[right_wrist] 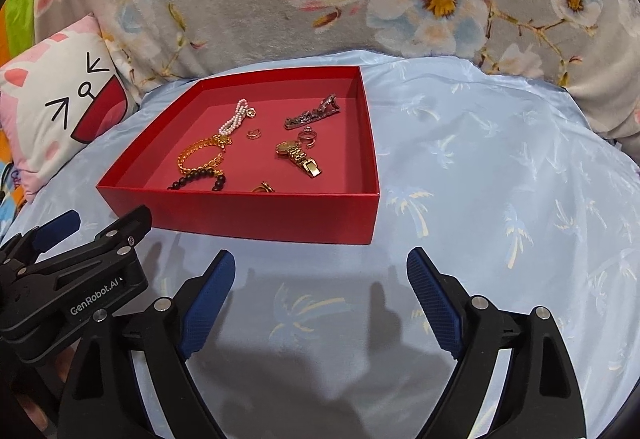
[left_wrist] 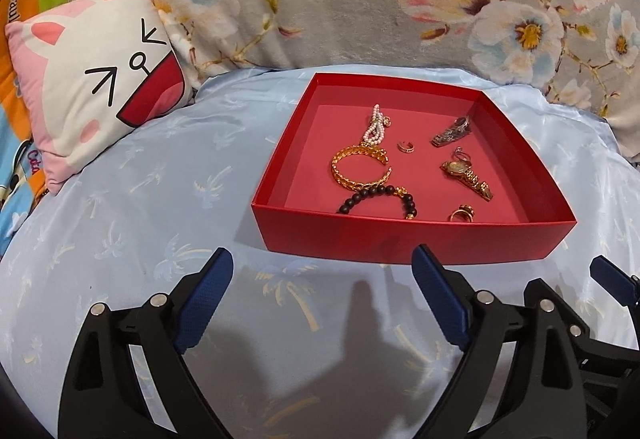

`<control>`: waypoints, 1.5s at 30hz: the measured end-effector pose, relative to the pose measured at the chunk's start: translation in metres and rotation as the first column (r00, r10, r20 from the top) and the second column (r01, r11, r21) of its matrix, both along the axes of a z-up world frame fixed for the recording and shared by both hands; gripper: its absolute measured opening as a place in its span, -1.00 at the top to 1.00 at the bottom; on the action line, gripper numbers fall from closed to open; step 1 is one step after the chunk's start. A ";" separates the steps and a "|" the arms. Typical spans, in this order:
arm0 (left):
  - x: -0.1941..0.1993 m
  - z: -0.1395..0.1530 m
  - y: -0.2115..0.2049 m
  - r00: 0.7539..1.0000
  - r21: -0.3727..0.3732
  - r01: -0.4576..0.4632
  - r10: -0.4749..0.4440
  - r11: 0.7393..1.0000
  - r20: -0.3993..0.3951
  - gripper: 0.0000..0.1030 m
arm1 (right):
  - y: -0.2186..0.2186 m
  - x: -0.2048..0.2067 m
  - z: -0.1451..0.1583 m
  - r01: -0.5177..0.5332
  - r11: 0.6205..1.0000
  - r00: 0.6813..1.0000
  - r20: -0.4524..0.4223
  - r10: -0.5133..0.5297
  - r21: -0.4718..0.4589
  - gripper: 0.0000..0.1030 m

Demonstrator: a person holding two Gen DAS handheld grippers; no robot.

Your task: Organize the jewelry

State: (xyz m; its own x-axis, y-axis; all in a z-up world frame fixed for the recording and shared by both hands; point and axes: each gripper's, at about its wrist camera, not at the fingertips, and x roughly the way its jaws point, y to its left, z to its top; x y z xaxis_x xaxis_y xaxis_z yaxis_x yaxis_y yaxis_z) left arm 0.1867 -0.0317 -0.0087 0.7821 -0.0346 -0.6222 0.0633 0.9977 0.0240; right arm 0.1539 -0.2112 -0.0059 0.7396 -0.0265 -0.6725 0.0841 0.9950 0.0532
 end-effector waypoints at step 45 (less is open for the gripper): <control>0.000 -0.001 -0.005 1.000 0.058 -0.028 0.028 0.998 0.004 -0.71 | 0.001 -0.001 0.000 -0.001 1.000 1.000 0.007 0.001 0.003 -0.67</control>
State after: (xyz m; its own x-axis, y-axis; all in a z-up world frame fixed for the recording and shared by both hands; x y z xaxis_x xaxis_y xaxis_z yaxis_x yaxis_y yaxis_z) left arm 0.1865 -0.0368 -0.0098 0.7842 0.0234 -0.6201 0.0354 0.9960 0.0823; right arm 0.1526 -0.2106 -0.0057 0.7445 -0.0242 -0.6672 0.0828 0.9950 0.0563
